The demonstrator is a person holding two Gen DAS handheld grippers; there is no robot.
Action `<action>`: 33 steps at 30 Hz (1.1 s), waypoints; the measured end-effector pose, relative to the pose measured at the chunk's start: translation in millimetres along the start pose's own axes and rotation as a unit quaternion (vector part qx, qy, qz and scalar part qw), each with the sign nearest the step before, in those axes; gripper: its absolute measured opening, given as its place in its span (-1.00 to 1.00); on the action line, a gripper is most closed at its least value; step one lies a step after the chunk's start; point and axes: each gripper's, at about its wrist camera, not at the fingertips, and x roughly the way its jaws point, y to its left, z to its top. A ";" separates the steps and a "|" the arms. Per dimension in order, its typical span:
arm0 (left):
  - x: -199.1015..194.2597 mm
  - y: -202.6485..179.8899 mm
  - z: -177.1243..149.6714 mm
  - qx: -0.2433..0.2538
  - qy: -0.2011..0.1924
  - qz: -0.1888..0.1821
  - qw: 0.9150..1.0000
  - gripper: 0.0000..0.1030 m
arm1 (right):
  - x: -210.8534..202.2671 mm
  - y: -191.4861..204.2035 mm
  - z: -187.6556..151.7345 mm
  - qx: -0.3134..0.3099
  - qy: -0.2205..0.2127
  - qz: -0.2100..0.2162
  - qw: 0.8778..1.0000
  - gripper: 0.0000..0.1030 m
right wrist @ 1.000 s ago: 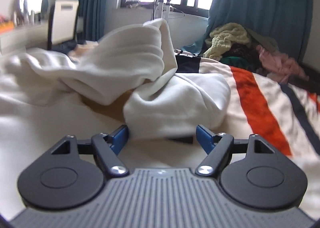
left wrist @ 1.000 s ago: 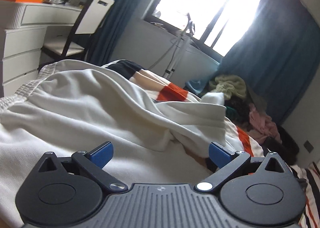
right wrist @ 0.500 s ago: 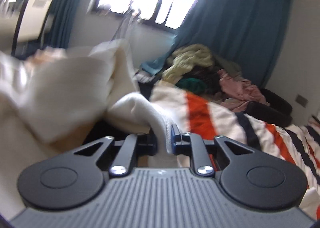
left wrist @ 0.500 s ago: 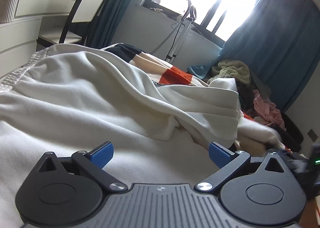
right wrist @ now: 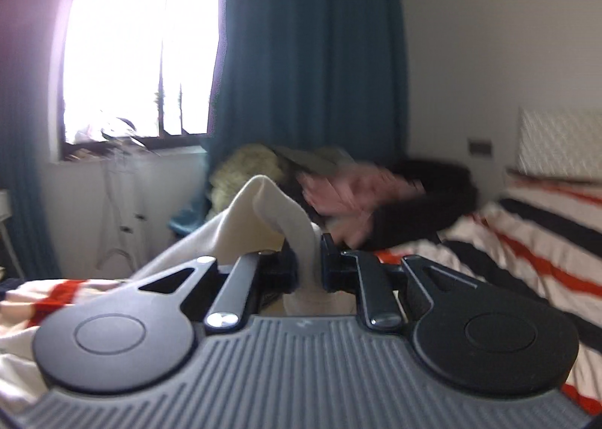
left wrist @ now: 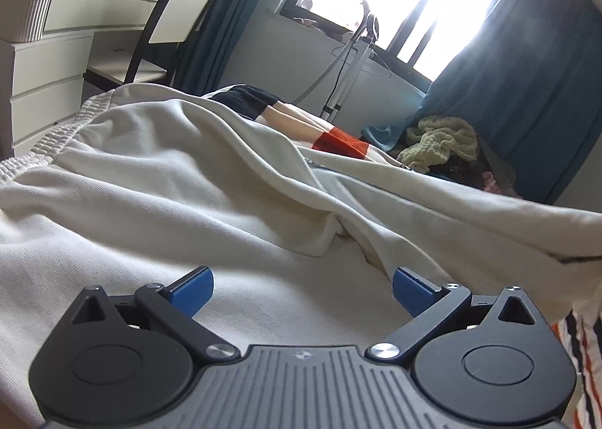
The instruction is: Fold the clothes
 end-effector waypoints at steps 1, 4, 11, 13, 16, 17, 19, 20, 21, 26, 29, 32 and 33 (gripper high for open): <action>1.4 -0.9 -0.4 0.004 -0.001 0.004 1.000 0.98 | 19.3 -3.5 -0.5 0.004 0.017 -0.011 1.000 -0.70; 6.8 -4.2 0.3 0.015 -0.007 0.013 1.000 0.98 | 81.8 0.5 -13.1 -0.009 0.063 -0.037 0.997 -0.70; 28.1 -10.2 -0.8 0.059 -0.038 0.055 0.996 0.98 | 213.7 34.6 -63.4 -0.054 0.132 -0.062 0.988 -0.69; 37.1 -11.6 -2.3 0.073 -0.039 0.062 0.995 0.98 | 234.7 36.7 -71.2 -0.041 0.135 -0.041 0.989 -0.67; 48.0 -12.9 -3.5 0.086 -0.038 0.068 0.993 0.96 | 253.4 24.9 -73.6 0.024 0.149 -0.011 0.988 -0.48; 50.4 -12.4 -3.3 0.080 -0.041 0.065 0.994 0.96 | 257.7 18.8 -73.0 0.052 0.155 -0.001 0.987 -0.15; 54.5 -11.4 -1.8 0.068 -0.044 0.056 0.995 0.96 | 266.5 6.6 -72.0 0.108 0.167 0.019 0.980 0.40; 57.2 -11.5 -0.5 0.067 -0.043 0.051 0.996 0.96 | 270.9 0.5 -71.5 0.136 0.172 0.029 0.975 0.62; 59.5 -11.8 -0.1 0.068 -0.043 0.047 0.996 0.96 | 275.3 -5.6 -70.9 0.164 0.178 0.039 0.970 0.61; 58.4 -16.2 -6.3 0.078 -0.041 0.048 0.995 0.96 | 240.6 -32.4 -77.3 0.209 0.123 0.026 0.970 0.61; 50.2 -18.8 -12.0 0.086 -0.034 0.043 0.995 0.96 | 213.0 -57.7 -95.7 0.256 0.106 0.024 0.961 0.62; 37.2 -19.8 -15.3 0.088 -0.030 0.038 0.995 0.96 | 198.4 -77.9 -120.0 0.263 0.125 0.026 0.956 0.60; 33.0 -19.4 -16.0 0.085 -0.030 0.035 0.995 0.96 | 197.5 -81.5 -131.0 0.266 0.147 0.019 0.953 0.39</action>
